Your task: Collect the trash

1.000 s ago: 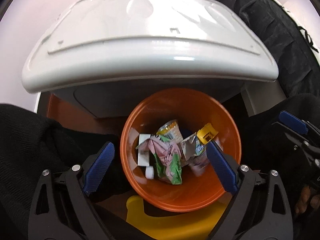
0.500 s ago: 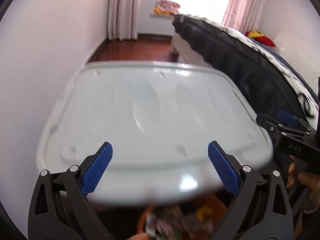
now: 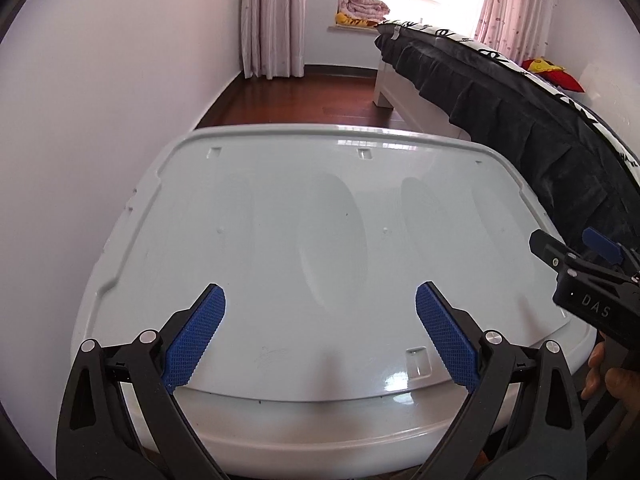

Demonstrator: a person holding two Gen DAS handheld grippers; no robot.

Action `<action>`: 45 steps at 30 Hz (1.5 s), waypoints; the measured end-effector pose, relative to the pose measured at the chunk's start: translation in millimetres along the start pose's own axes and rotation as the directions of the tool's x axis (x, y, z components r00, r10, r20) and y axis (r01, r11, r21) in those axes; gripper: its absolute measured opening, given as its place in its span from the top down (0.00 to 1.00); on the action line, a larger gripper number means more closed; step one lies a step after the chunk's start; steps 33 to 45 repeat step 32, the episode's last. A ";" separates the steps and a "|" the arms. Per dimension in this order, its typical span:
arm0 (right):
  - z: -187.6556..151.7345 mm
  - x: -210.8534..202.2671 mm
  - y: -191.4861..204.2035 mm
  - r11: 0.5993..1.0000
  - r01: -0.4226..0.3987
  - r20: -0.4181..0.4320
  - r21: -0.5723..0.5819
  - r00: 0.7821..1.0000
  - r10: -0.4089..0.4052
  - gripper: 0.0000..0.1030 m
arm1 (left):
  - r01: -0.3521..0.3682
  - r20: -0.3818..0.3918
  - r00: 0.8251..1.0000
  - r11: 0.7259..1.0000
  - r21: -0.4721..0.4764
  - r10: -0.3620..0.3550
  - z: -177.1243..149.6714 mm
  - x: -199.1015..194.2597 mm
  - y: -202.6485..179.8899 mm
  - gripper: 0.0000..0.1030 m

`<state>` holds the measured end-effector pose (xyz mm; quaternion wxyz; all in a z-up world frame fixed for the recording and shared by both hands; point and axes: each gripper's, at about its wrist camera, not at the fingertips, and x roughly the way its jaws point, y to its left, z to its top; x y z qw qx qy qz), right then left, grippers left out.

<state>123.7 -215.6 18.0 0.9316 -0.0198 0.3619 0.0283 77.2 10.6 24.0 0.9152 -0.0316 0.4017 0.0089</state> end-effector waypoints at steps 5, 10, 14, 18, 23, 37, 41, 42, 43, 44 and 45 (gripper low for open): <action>0.6 5.1 -1.5 1.000 -0.003 -0.010 0.002 1.000 0.003 0.05 | 0.000 -0.010 1.000 0.999 0.044 0.001 -3.3 2.1 -8.2 0.09; 1.0 5.9 -5.1 1.000 -0.004 -0.011 0.025 1.000 0.004 0.05 | 0.002 -0.012 1.000 0.999 0.046 -0.002 -3.9 2.2 -8.8 0.09; 2.3 8.2 -7.8 0.999 -0.006 -0.016 0.032 1.000 0.006 0.05 | 0.013 -0.018 1.000 0.999 0.033 -0.012 -3.5 3.5 -6.8 0.09; 2.3 8.3 -8.3 1.000 -0.006 -0.016 0.031 1.000 0.007 0.05 | 0.004 -0.020 1.000 0.999 0.039 -0.003 -4.1 4.2 -7.1 0.09; 1.7 8.6 -10.0 0.999 -0.007 -0.019 0.036 1.000 0.007 0.05 | -0.044 -0.003 0.999 0.998 0.047 0.044 -4.6 2.5 -6.5 0.09; 0.3 8.3 -12.7 0.999 -0.005 -0.019 0.047 1.000 0.006 0.05 | -0.051 -0.009 0.999 0.997 0.051 0.051 -3.6 5.6 -4.3 0.09; 0.3 8.3 -12.7 0.999 -0.005 -0.019 0.047 1.000 0.006 0.05 | -0.051 -0.009 0.999 0.997 0.051 0.051 -3.6 5.6 -4.3 0.09; 0.3 8.3 -12.7 0.999 -0.005 -0.019 0.047 1.000 0.006 0.05 | -0.051 -0.009 0.999 0.997 0.051 0.051 -3.6 5.6 -4.3 0.09; 0.3 8.3 -12.7 0.999 -0.005 -0.019 0.047 1.000 0.006 0.05 | -0.051 -0.009 0.999 0.997 0.051 0.051 -3.6 5.6 -4.3 0.09; 0.3 8.3 -12.7 0.999 -0.005 -0.019 0.047 1.000 0.006 0.05 | -0.051 -0.009 0.999 0.997 0.051 0.051 -3.6 5.6 -4.3 0.09; 0.3 8.3 -12.7 0.999 -0.005 -0.019 0.047 1.000 0.006 0.05 | -0.051 -0.009 0.999 0.997 0.051 0.051 -3.6 5.6 -4.3 0.09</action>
